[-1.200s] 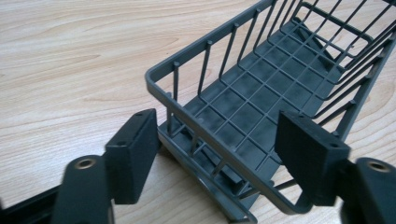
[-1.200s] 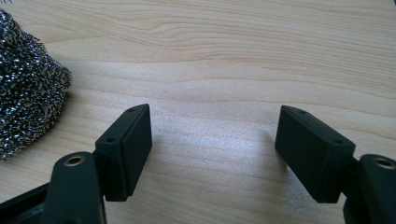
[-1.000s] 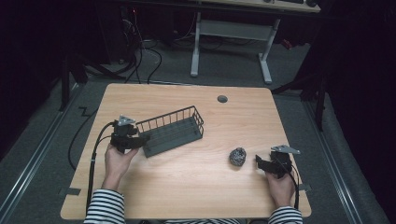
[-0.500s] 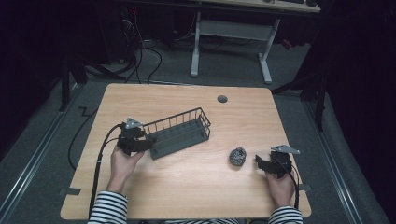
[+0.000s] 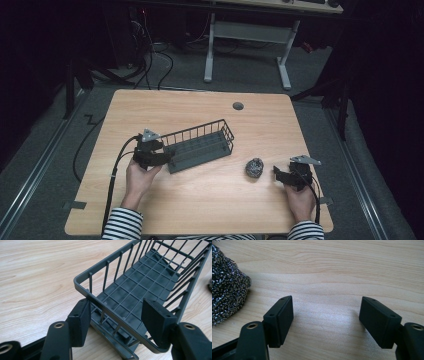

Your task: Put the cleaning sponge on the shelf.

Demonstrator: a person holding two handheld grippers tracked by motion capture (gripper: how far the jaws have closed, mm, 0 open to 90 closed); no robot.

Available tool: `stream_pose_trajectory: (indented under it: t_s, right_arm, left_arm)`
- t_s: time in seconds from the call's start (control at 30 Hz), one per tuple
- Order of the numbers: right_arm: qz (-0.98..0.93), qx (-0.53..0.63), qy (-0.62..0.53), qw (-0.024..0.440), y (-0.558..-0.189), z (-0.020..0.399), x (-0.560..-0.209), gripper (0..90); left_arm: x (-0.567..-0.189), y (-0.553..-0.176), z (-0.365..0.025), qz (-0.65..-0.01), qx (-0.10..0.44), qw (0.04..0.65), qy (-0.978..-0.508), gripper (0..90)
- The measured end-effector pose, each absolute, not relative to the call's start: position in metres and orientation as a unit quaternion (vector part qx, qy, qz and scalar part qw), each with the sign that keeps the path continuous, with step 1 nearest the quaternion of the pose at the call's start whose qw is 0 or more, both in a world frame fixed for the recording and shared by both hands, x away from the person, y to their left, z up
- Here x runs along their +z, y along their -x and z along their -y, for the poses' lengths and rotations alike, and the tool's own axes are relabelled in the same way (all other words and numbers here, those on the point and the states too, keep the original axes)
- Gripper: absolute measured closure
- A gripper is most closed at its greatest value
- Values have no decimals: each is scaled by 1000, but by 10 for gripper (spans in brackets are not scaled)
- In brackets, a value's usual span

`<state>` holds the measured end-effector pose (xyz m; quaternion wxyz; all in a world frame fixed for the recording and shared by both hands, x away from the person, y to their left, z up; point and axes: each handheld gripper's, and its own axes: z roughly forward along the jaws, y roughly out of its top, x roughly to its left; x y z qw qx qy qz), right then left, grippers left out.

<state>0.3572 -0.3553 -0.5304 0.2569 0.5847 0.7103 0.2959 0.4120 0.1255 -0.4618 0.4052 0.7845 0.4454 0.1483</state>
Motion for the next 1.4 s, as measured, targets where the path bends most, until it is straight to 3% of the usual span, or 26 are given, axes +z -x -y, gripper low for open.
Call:
stream_pose_trajectory:
  t_s: [0.4, 0.67, 1.03, 1.4]
  right_arm:
    - [-711, 296, -583, 256, -357, 355, -530, 281]
    - [-712, 297, -583, 256, -357, 355, -530, 281]
    - [-712, 297, -582, 257, -357, 355, -530, 281]
    - [-712, 297, -583, 257, -357, 355, -530, 281]
  left_arm:
    - [-462, -409, -113, -436, 150, 407, -789, 423]
    - [-456, -403, -121, -438, 154, 424, -777, 286]
    - [-454, -386, -145, -437, 161, 449, -763, 224]
    - [-463, -370, -177, -450, 185, 442, -753, 233]
